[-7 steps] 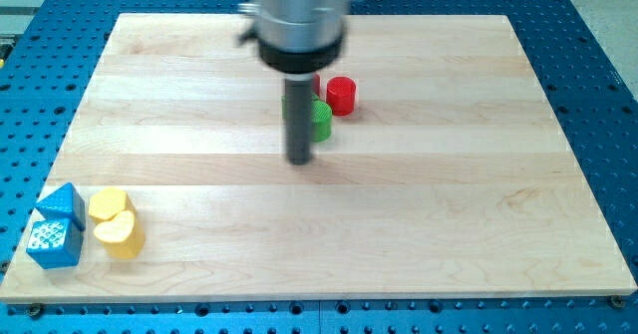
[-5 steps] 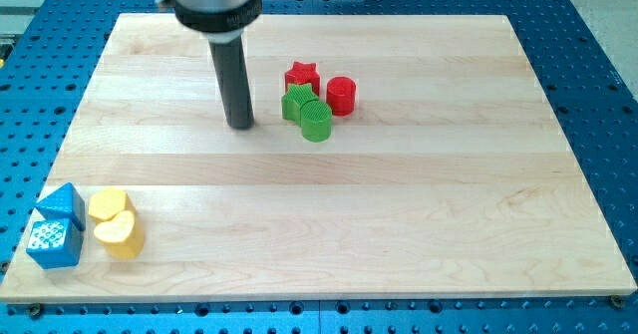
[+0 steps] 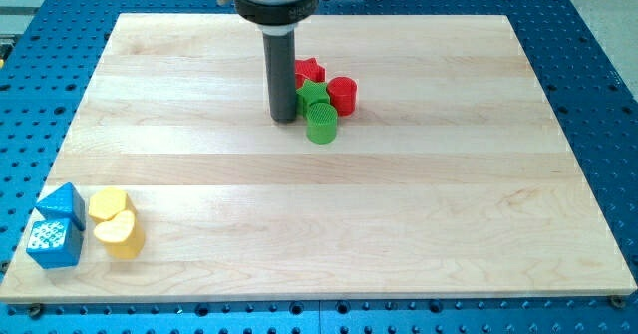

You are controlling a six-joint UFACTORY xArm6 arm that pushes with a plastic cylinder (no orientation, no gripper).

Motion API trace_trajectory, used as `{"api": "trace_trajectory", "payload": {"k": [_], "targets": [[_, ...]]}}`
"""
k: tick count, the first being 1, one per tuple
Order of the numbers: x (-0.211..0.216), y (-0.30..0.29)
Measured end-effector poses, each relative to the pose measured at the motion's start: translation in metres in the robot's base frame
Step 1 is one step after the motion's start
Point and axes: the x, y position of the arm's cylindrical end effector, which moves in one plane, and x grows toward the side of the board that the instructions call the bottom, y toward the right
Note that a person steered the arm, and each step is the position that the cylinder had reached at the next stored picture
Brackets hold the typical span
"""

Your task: Slide the green circle towards the bottom right corner

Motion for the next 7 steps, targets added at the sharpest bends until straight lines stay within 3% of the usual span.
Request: {"api": "trace_trajectory", "payload": {"k": [1,2,3,4,5,6,7], "targets": [[-0.027,-0.017],[-0.022,0.048],[0.043,0.048],[0.095,0.086],[0.128,0.152],[0.150,0.140],[0.171,0.170]]}}
